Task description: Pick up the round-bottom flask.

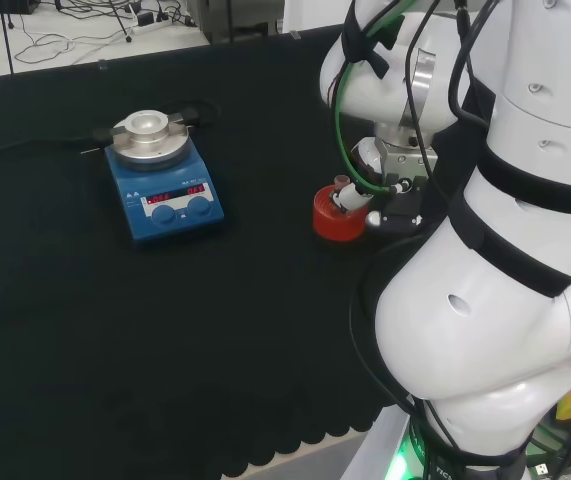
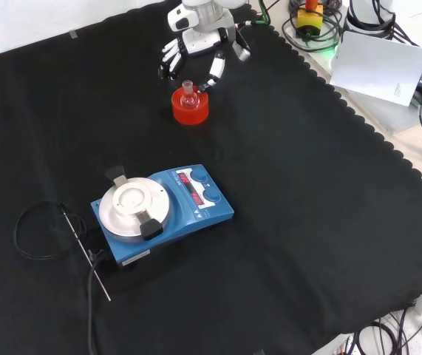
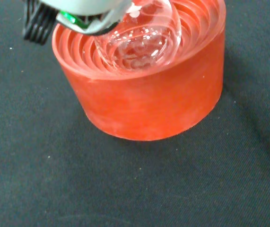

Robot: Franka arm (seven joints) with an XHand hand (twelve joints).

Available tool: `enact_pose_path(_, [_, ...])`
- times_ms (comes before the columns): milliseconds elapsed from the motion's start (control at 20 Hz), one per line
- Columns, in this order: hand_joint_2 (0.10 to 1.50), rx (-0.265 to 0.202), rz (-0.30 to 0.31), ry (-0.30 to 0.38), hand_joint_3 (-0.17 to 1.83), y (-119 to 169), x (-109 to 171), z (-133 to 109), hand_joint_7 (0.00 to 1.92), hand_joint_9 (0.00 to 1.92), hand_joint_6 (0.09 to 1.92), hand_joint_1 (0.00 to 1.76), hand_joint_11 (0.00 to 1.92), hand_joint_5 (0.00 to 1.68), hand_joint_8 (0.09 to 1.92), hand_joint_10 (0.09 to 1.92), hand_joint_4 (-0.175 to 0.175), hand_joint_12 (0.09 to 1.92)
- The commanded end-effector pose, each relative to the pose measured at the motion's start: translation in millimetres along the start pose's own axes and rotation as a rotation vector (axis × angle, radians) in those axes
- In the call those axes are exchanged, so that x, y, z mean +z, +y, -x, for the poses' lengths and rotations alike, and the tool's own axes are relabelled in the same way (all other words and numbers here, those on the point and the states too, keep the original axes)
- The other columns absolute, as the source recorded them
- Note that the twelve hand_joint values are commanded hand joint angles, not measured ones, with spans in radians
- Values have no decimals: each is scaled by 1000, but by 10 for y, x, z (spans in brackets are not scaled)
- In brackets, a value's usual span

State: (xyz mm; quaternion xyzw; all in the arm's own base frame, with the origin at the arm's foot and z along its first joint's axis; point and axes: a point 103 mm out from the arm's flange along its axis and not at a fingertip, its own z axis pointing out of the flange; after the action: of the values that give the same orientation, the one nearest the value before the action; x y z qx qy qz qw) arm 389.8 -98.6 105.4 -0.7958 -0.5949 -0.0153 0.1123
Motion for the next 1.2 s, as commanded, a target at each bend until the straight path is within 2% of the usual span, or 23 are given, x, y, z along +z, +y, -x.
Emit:
enact_pose_path(50, [624, -2, 27, -11, 654, 17, -2, -10, 364, 566, 732, 926, 284, 783, 711, 664, -46, 1361])
enact_pose_path(300, [632, -4, 43, -18, 660, 48, 2, -38, 385, 590, 754, 931, 313, 810, 709, 653, -53, 1348])
enact_pose_path(700, [638, 4, 37, -31, 661, 78, 0, -46, 397, 603, 771, 933, 325, 840, 709, 647, -57, 1343])
enact_pose_path(1200, [662, -11, 44, -44, 665, 121, -16, -31, 411, 619, 783, 928, 336, 892, 710, 641, -61, 1338])
